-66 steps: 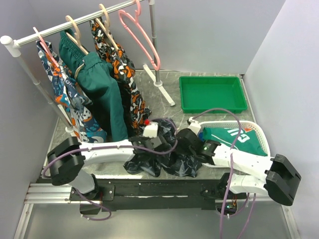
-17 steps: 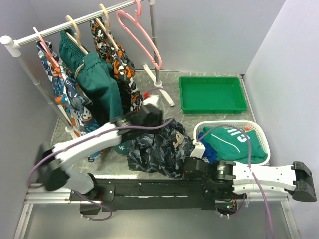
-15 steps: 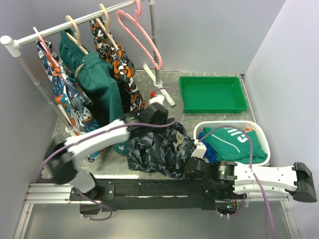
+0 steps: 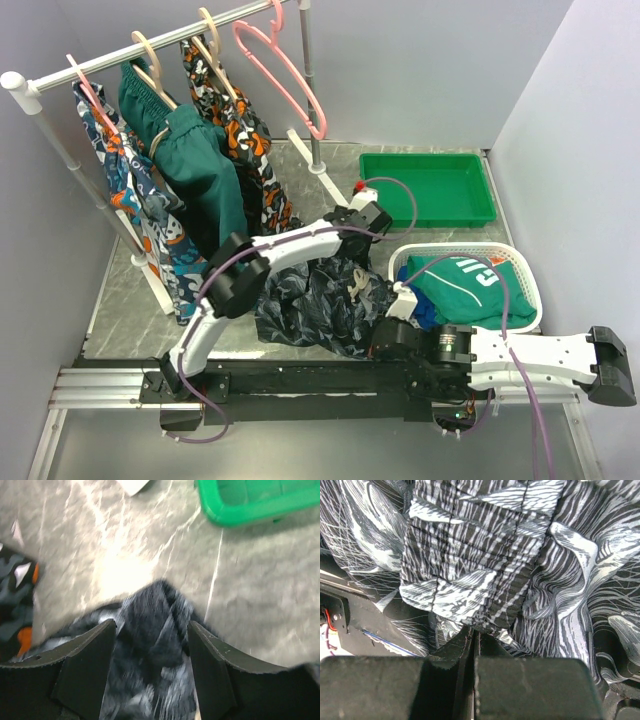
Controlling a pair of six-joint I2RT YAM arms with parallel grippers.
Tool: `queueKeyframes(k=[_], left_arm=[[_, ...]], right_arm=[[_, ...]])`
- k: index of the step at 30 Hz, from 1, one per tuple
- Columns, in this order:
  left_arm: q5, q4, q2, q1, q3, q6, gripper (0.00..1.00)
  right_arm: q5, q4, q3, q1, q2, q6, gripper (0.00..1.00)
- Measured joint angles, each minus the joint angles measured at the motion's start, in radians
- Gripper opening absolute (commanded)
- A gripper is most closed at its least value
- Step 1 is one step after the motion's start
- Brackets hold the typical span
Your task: Place the shorts on the hanger
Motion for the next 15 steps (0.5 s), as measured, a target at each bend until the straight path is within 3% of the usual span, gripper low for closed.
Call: queueKeyframes(k=[10,13,14,15], left_arm=[[-0.013,-0.001,0.107,0.029,0.065,0.037,0.59],[-0.011,0.014,0.107,0.040,0.040,0.039,0.41],[-0.008,0.015,0.107,0.044,0.032,0.043,0.25],[-0.006,0.015,0.107,0.046,0.028,0.043,0.17]], right_arm=[[0.011,0.000,-0.034,0.005,-0.040,0.027,0.00],[0.013,0.000,-0.034,0.006,-0.036,0.027,0.00],[0.014,0.000,-0.034,0.006,-0.032,0.028,0.00],[0.015,0.001,-0.034,0.006,-0.029,0.028,0.00]])
